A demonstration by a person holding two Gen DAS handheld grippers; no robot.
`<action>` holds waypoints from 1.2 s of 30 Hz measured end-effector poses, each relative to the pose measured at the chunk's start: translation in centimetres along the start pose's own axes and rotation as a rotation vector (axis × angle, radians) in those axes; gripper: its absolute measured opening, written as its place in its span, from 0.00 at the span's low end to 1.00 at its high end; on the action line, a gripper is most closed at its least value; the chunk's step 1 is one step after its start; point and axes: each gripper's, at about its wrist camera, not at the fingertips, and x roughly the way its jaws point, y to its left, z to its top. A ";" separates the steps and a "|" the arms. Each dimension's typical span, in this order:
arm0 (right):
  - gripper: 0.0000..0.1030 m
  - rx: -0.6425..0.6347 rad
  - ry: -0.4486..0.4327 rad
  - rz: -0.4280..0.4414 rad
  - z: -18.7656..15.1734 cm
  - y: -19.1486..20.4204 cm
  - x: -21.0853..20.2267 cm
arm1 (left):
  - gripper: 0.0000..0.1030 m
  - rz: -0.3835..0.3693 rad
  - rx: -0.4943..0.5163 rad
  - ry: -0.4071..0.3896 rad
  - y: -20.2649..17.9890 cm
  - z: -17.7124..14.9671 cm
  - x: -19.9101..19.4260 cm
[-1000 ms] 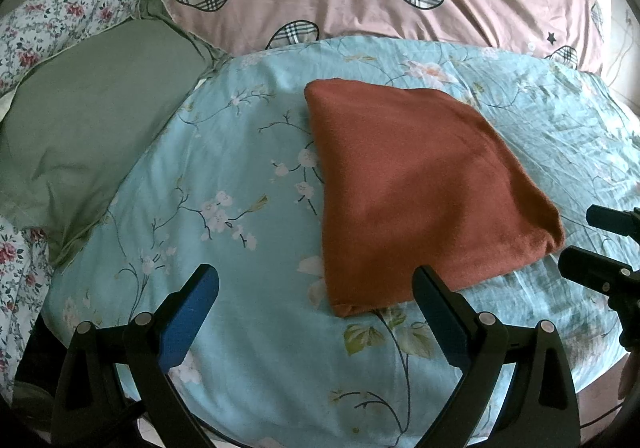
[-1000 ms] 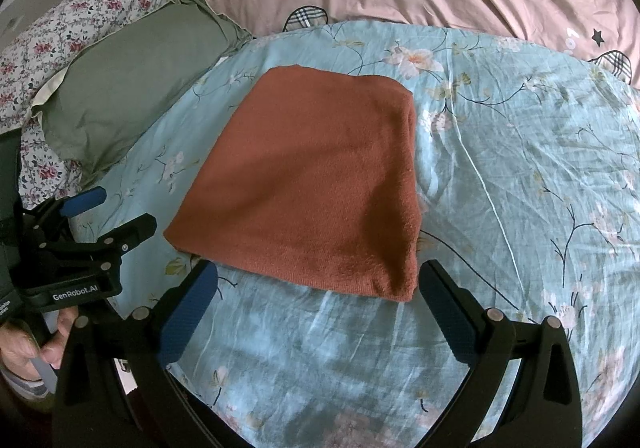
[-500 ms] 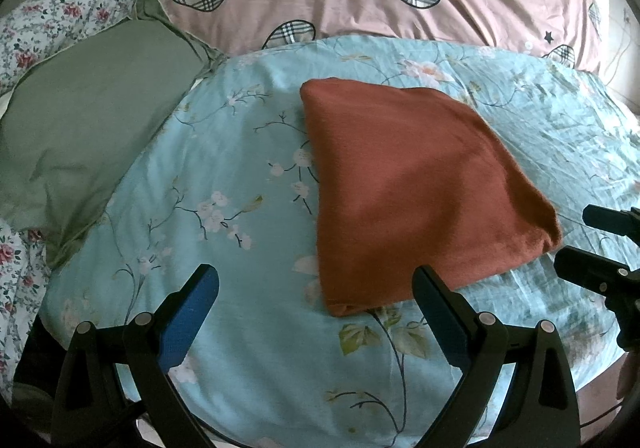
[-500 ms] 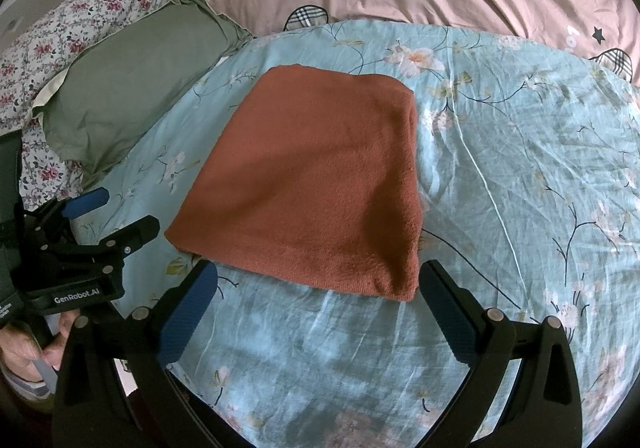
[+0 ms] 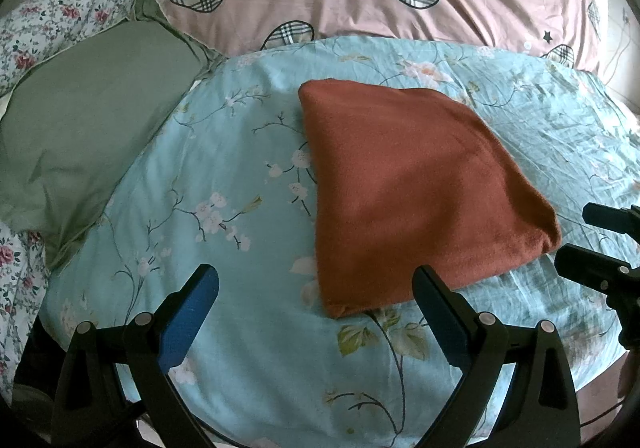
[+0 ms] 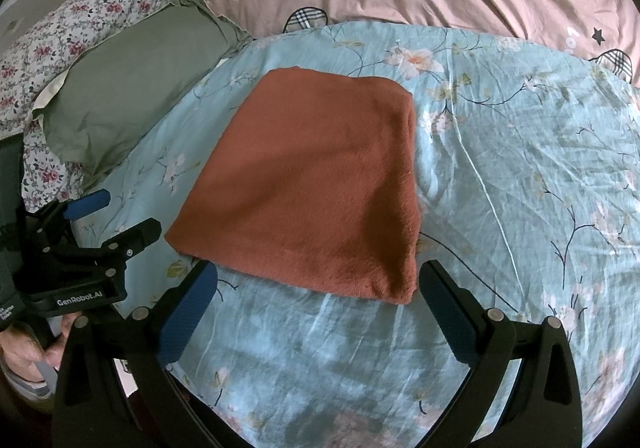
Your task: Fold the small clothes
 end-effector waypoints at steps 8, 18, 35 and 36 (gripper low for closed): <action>0.98 -0.001 -0.002 -0.001 0.2 0.0 0.0 | 0.95 -0.006 0.015 -0.002 0.1 0.4 0.2; 0.98 -0.023 -0.013 -0.006 1.2 -0.3 -0.1 | 0.95 -0.017 0.037 -0.001 -0.3 0.8 0.5; 0.98 0.003 -0.017 -0.004 2.3 -2.1 0.9 | 0.95 0.010 0.059 -0.024 -0.7 3.1 1.3; 0.98 0.007 -0.017 -0.004 2.4 -2.3 1.0 | 0.95 0.011 0.060 -0.023 -0.8 3.2 1.4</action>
